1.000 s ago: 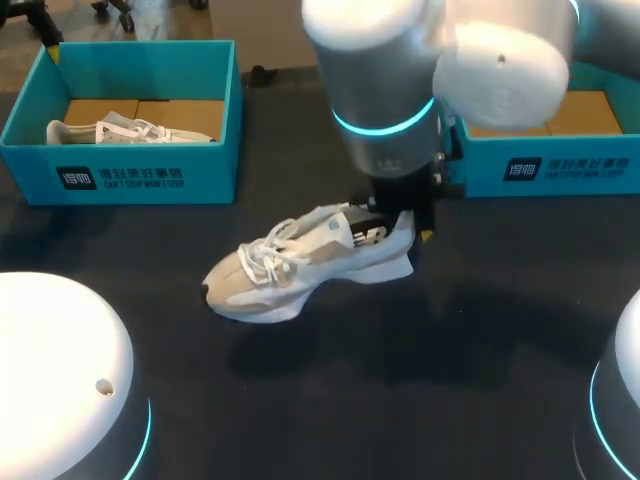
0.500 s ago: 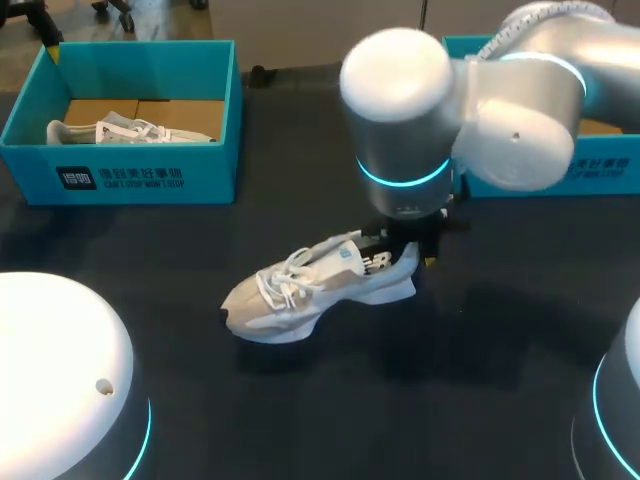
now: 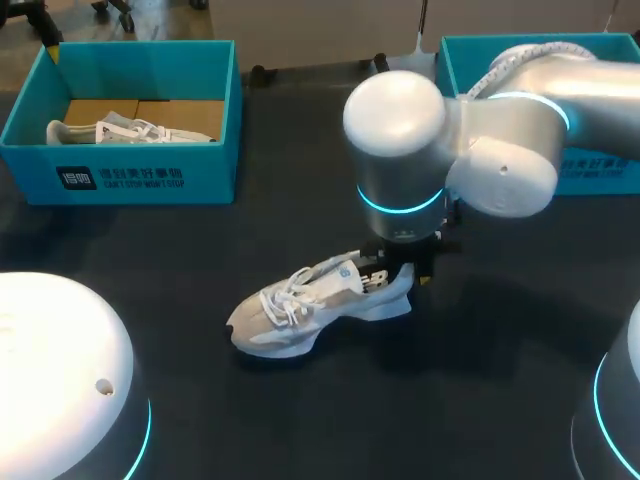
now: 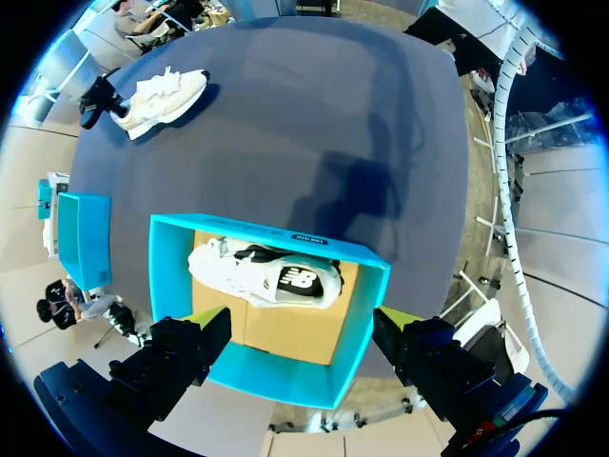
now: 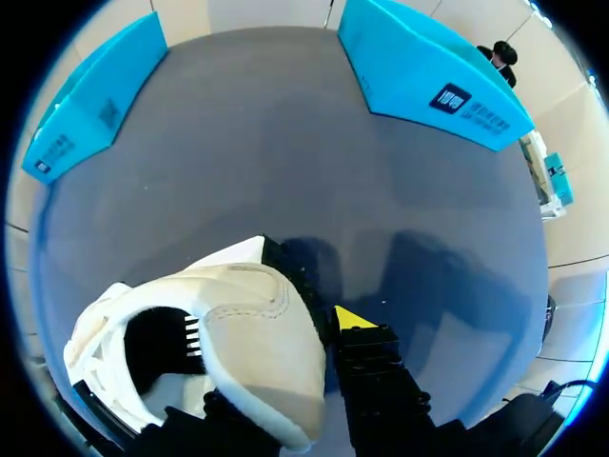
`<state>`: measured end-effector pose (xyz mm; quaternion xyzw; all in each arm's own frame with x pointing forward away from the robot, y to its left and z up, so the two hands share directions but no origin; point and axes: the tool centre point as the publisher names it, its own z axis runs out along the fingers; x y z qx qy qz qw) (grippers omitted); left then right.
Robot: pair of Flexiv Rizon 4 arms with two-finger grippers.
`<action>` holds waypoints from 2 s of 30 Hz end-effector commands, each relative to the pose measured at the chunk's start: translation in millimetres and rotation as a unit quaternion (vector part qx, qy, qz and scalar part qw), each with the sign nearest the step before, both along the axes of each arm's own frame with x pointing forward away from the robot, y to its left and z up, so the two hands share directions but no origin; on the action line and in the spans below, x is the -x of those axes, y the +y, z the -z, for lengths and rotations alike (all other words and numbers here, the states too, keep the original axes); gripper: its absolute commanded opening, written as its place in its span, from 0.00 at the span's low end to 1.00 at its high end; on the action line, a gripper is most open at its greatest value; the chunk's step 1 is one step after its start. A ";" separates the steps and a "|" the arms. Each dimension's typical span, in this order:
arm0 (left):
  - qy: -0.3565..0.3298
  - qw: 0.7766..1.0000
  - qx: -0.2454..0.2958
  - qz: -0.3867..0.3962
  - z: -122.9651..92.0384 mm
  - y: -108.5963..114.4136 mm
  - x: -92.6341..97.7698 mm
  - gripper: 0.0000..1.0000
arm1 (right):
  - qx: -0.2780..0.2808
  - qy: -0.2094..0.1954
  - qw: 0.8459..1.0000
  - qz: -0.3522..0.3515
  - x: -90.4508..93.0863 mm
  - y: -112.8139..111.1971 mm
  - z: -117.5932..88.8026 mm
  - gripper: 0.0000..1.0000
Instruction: Take the shoe out of the shoebox, open the shoe tongue, remove and reinsert the insole, then place the shoe into the shoebox
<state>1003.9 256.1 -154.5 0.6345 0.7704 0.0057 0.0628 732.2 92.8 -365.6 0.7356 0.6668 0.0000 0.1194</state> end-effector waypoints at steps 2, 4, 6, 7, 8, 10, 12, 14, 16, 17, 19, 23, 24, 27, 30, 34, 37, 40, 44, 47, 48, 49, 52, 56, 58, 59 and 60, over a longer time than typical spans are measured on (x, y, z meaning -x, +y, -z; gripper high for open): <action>0.000 1.000 -0.002 0.000 -0.3 0.1 0.7 1.00 | 0.005 -0.001 1.000 0.003 -0.7 9.2 13.0 0.00; 0.000 1.000 -0.002 0.000 -0.3 0.1 0.7 1.00 | 0.015 0.003 1.000 0.003 -0.1 10.7 18.2 0.00; 0.000 1.000 -0.002 0.000 -0.3 0.1 0.7 1.00 | 0.014 0.004 1.000 0.003 0.4 11.2 23.0 0.00; 0.000 1.000 -0.002 0.000 -0.3 0.1 0.7 1.00 | 0.014 0.005 1.000 0.004 0.6 11.3 24.2 0.00; 0.000 1.000 -0.002 0.000 -0.3 0.1 0.7 1.00 | 0.015 0.005 1.000 0.004 0.8 11.4 24.7 0.00; 0.000 1.000 -0.002 0.000 -0.3 0.1 0.7 1.00 | 0.013 0.006 1.000 0.005 1.4 11.5 25.5 0.00; 0.000 1.000 -0.002 0.000 -0.3 0.1 0.7 1.00 | 0.013 0.006 1.000 0.004 1.8 12.2 26.2 0.00; 0.000 1.000 -0.002 0.000 -0.3 0.1 0.7 1.00 | 0.013 0.005 1.000 0.004 1.9 13.1 26.8 0.00; 0.000 1.000 -0.002 0.000 -0.3 0.1 0.7 1.00 | 0.014 0.006 1.000 0.005 1.7 13.4 27.9 0.00; 0.000 1.000 -0.002 0.000 -0.3 0.1 0.7 1.00 | 0.014 0.006 1.000 0.006 1.5 13.4 28.2 0.00; 0.000 1.000 -0.002 0.000 -0.3 0.1 0.7 1.00 | 0.013 0.007 1.000 0.008 1.5 13.2 27.4 0.09; 0.000 1.000 -0.002 0.000 -0.3 0.1 0.7 1.00 | 0.010 0.003 1.000 0.013 3.5 12.0 17.5 0.45; 0.000 1.000 -0.002 0.000 -0.3 0.1 0.7 1.00 | 0.010 0.003 1.000 0.014 3.9 11.8 14.5 0.49; 0.000 1.000 -0.002 0.000 -0.3 0.1 0.7 1.00 | 0.015 0.003 1.000 -0.006 4.9 14.8 4.4 0.89; 0.000 1.000 -0.002 0.000 -0.3 0.1 0.7 1.00 | 0.013 0.002 1.000 -0.016 5.7 16.6 -7.5 1.00; 0.000 1.000 -0.002 0.000 -0.3 0.1 0.7 1.00 | 0.020 0.009 0.998 -0.053 6.1 20.1 -25.2 1.00; 0.000 1.000 -0.002 0.000 -0.3 0.1 0.7 1.00 | 0.025 0.012 0.994 -0.105 7.7 26.0 -39.8 1.00; 0.000 1.000 -0.002 0.000 -0.3 0.1 0.7 1.00 | 0.035 0.019 0.985 -0.169 11.2 30.8 -52.5 1.00; 0.000 1.000 -0.002 0.000 -0.3 0.1 0.7 1.00 | 0.027 0.026 0.957 -0.289 19.2 41.2 -67.6 1.00; 0.000 1.000 -0.002 0.000 -0.3 0.1 0.7 1.00 | 0.064 0.035 0.910 -0.407 32.0 56.8 -71.9 1.00; 0.000 1.000 -0.002 0.000 -0.3 0.1 0.7 1.00 | 0.073 0.043 0.898 -0.432 36.0 61.1 -72.3 1.00; 0.000 1.000 -0.002 0.000 -0.3 0.1 0.7 1.00 | 0.076 0.056 0.887 -0.452 39.3 64.5 -72.6 1.00; 0.000 1.000 -0.002 0.000 -0.3 0.1 0.7 1.00 | 0.076 0.056 0.887 -0.452 39.3 64.5 -72.6 1.00; 0.000 1.000 -0.002 0.000 -0.3 0.1 0.7 1.00 | 0.076 0.056 0.887 -0.452 39.3 64.5 -72.6 1.00; 0.000 1.000 -0.002 0.000 -0.3 0.1 0.7 1.00 | 0.076 0.056 0.887 -0.452 39.3 64.5 -72.6 1.00; 0.000 1.000 -0.002 0.000 -0.3 0.1 0.7 1.00 | 0.076 0.056 0.887 -0.452 39.3 64.5 -72.6 1.00; 0.000 1.000 -0.002 0.000 -0.3 0.1 0.7 1.00 | 0.076 0.056 0.887 -0.452 39.3 64.5 -72.6 1.00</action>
